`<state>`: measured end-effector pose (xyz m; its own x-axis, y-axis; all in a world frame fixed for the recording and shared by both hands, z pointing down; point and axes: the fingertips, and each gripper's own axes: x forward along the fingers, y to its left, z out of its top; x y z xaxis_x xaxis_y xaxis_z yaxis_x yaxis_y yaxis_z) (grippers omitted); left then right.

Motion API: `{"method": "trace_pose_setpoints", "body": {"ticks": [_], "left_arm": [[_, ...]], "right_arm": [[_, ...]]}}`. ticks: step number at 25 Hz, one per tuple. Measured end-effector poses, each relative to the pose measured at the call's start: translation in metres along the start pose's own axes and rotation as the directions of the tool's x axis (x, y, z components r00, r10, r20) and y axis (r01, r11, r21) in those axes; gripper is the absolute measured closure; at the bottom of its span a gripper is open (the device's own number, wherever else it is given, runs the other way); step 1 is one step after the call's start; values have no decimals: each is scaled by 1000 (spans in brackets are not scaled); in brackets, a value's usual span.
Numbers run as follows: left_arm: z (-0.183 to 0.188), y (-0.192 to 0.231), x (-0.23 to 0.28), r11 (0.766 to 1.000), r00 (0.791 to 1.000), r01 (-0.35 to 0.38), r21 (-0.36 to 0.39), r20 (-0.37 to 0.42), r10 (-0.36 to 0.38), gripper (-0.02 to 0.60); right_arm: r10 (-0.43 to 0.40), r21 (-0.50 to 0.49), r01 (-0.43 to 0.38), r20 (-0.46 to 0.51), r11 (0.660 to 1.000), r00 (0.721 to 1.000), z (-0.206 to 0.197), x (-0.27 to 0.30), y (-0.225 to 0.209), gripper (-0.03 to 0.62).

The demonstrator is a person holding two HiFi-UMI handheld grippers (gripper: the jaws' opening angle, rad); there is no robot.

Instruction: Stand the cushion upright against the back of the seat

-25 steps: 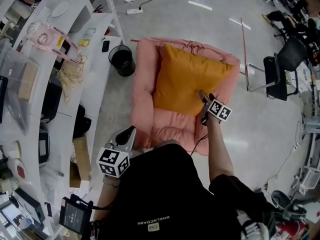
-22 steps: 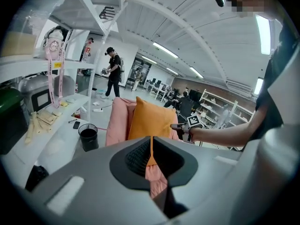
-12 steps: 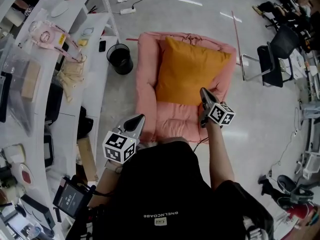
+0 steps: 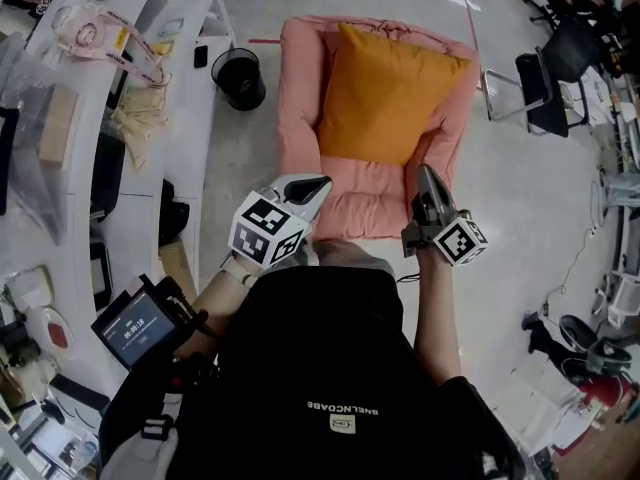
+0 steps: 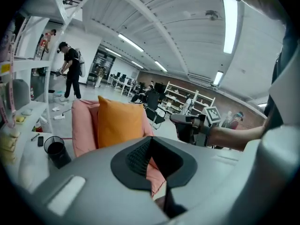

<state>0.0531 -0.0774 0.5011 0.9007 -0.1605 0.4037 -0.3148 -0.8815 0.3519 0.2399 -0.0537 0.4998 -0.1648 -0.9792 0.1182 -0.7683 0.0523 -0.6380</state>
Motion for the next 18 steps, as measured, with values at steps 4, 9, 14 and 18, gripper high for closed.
{"method": "trace_pose_setpoints", "body": {"ticks": [4, 9, 14, 18], "left_arm": [[-9, -20, 10, 998, 997, 64, 28, -38, -63, 568], [-13, -52, 32, 992, 991, 116, 58, -70, -112, 568], [-11, -98, 55, 983, 985, 168, 74, -56, -164, 568], [-5, -143, 71, 970, 975, 222, 100, -27, -220, 568]], "right_arm": [[-27, -39, 29, 47, 999, 999, -6, -39, 14, 588], [-37, -59, 41, 77, 997, 996, -14, -80, 21, 588], [-26, -138, 38, 85, 990, 996, -14, -116, 25, 588], [-9, -246, 24, 61, 969, 998, -9, -143, 31, 588]]}}
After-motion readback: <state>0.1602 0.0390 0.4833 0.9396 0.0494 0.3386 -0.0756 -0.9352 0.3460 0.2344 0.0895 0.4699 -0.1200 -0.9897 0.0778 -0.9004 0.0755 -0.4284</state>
